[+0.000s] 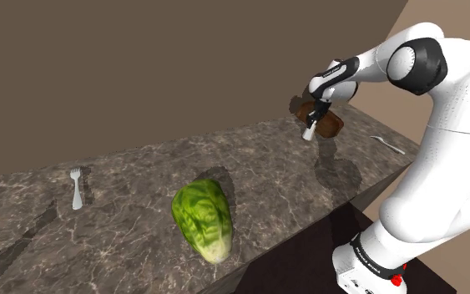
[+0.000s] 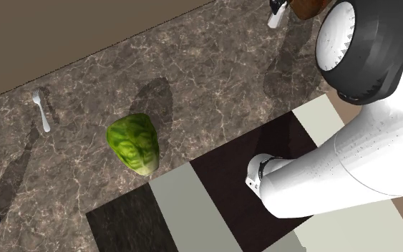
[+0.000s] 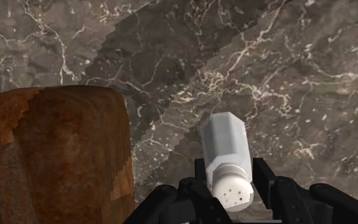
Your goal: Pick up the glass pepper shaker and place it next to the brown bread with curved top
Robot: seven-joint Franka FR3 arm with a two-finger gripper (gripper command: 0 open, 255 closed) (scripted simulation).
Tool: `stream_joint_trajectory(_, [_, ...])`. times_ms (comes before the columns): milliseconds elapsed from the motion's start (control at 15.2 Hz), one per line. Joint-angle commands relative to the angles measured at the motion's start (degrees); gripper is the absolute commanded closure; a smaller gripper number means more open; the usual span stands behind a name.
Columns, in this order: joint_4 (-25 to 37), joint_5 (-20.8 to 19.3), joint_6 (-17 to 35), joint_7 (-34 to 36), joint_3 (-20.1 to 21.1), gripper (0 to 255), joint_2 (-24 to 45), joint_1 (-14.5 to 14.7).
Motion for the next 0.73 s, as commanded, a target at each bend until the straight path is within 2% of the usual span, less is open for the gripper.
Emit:
stream_joint_trajectory(0, [-0.03,0.28,0.82,-0.17,0.15,255,0.76,-0.17])
stream_joint_trajectory(462, [-0.02,0.28,0.81,-0.17,0.15,255,0.77,-0.17])
stream_joint_trajectory(528, [-0.02,0.28,0.81,-0.17,0.15,0,0.77,-0.17])
stream_joint_trajectory(660, [-0.02,0.28,0.81,-0.17,0.15,0,0.77,-0.17])
